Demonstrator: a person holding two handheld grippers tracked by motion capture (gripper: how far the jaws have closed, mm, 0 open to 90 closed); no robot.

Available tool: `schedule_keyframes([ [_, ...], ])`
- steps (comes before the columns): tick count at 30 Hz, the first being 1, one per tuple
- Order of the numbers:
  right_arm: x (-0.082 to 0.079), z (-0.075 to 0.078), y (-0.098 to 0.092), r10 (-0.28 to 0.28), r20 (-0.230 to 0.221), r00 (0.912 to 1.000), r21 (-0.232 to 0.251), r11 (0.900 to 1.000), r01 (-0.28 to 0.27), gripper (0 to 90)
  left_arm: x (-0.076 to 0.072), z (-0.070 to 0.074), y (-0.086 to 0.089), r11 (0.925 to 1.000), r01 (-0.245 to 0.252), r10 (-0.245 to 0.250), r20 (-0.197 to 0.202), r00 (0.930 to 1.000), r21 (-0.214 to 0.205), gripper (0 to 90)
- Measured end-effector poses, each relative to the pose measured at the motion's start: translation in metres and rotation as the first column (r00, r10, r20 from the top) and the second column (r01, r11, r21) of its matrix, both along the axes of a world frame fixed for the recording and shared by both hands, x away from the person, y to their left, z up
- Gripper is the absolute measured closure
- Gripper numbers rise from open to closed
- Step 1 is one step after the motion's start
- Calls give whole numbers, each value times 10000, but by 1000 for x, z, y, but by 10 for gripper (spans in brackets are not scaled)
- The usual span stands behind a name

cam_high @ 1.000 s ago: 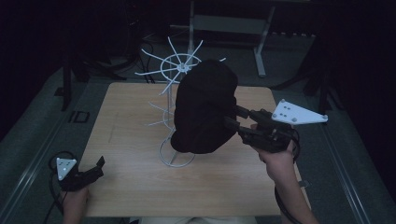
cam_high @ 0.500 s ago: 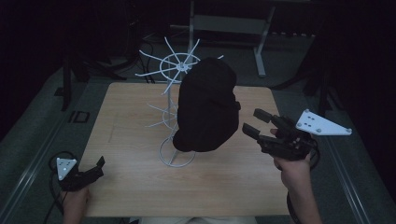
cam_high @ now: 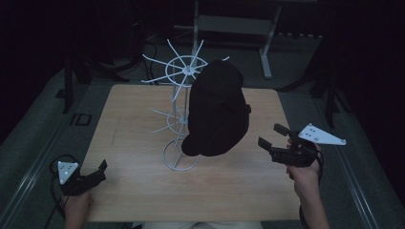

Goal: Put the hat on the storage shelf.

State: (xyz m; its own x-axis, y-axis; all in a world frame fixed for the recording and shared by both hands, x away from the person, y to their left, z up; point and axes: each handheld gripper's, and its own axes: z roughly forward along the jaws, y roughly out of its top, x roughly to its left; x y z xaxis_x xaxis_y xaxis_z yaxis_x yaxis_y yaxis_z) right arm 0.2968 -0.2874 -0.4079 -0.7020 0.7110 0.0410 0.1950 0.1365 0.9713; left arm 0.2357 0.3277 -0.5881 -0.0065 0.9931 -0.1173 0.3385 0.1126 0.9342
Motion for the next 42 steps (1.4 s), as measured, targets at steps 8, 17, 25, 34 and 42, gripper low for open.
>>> schedule_keyframes([
  [8,17,-55,-16,-976,-1014,9900,-1138,9898,859,139,0,0,0,10000,-6,6,6,10000,12,15],
  [17,31,-106,-38,-2057,-1374,9689,-1808,9670,1796,141,0,0,0,10000,4,-4,-4,10000,5,14],
  [25,33,-136,-60,-3056,-1409,9417,-2121,9384,2729,141,0,0,0,10000,12,-12,0,10000,-3,14],
  [34,22,-153,-81,-4110,-1283,9026,-2547,8932,3705,140,0,0,0,10000,15,-15,-5,10000,-10,14],
  [42,13,-160,-94,-4763,-1013,8734,-2867,8547,4328,139,0,0,0,10000,9,-9,-25,10000,3,14],
])
